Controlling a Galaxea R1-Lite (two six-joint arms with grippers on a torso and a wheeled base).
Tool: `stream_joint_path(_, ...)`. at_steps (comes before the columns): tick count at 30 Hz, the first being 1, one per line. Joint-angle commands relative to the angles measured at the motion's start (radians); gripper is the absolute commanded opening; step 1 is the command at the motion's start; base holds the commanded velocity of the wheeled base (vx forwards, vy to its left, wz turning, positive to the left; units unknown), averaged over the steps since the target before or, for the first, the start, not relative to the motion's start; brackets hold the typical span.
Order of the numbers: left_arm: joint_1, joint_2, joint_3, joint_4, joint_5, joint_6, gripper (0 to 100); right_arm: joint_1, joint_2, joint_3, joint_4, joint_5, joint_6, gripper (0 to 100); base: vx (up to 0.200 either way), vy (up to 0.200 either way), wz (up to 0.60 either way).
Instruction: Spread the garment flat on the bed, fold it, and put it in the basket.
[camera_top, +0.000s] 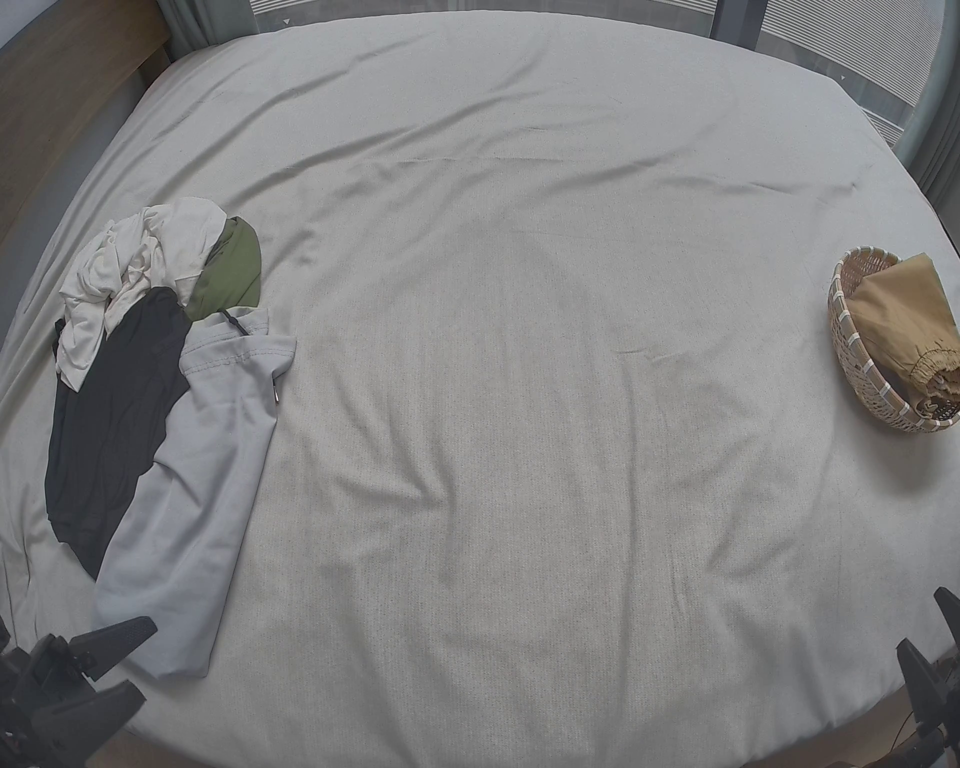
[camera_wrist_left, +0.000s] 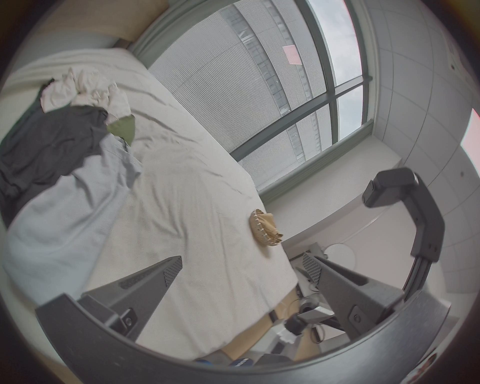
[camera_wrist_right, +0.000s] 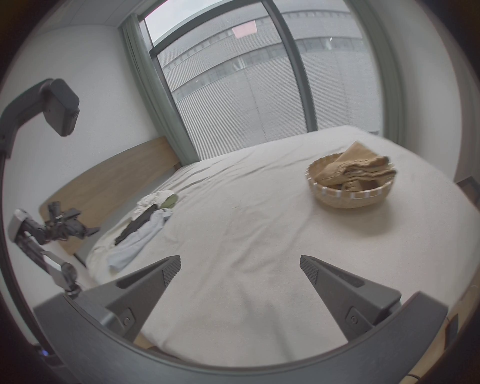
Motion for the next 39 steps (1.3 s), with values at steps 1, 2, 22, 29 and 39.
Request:
stream_joint_path(1, 0.272, -0.382, 0.023, 0.451, 0.06, 0.263, 100, 0.001, -0.111, 0.061, 0.045, -0.289, -0.182, 100, 0.0, 0.0, 0.0)
stream_joint_path(2, 0.278, -0.392, 0.023, 0.47, 0.06, 0.277, 100, 0.001, -0.111, 0.061, 0.045, -0.287, -0.185, 100, 0.0, 0.0, 0.0)
stream_joint_path(22, 0.37, -0.501, 0.054, 0.52, 0.407, 0.573, 100, 0.003, -0.113, 0.061, 0.051, -0.18, -0.186, 100, 0.0, 0.0, 0.0)
stream_joint_path(29, 0.372, -0.507, 0.055, 0.519, 0.407, 0.57, 100, 0.0, -0.111, 0.061, 0.046, -0.167, -0.194, 100, 0.0, 0.0, 0.0)
stream_joint_path(39, 0.373, -0.507, 0.055, 0.519, 0.407, 0.568, 100, 0.001, -0.11, 0.058, 0.127, -0.207, -0.168, 100, 0.0, 0.0, 0.0)
